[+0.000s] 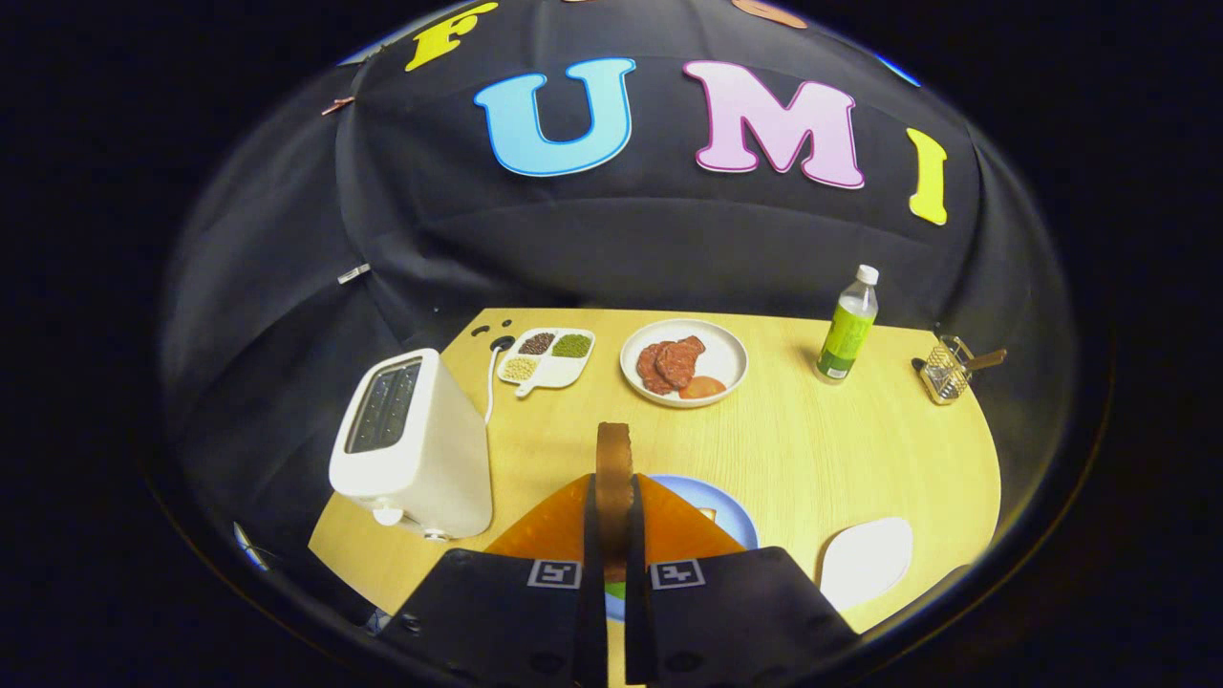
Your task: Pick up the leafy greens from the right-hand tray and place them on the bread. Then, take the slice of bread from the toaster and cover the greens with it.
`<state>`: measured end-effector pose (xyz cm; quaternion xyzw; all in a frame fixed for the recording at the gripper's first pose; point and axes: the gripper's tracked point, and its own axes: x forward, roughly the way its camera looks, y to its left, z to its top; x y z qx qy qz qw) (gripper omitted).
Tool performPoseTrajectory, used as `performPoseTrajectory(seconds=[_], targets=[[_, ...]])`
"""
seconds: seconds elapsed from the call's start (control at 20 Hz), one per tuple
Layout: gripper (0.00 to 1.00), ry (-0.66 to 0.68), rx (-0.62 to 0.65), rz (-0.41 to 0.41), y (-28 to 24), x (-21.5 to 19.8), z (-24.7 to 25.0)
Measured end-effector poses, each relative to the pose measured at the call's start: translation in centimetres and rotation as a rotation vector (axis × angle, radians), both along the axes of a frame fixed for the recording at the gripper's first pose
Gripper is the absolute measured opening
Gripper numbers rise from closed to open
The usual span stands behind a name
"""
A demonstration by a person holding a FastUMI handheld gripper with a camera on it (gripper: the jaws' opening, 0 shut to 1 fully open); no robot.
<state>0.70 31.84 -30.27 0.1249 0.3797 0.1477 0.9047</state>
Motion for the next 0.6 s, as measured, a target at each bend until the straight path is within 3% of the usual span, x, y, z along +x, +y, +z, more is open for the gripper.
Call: performPoseTrajectory(seconds=[0.35, 0.6], targets=[[0.12, 0.085, 0.176, -0.082, 1.6, -0.8, -4.6], [0.12, 0.137, 0.157, -0.146, -1.9, -0.7, -8.2]])
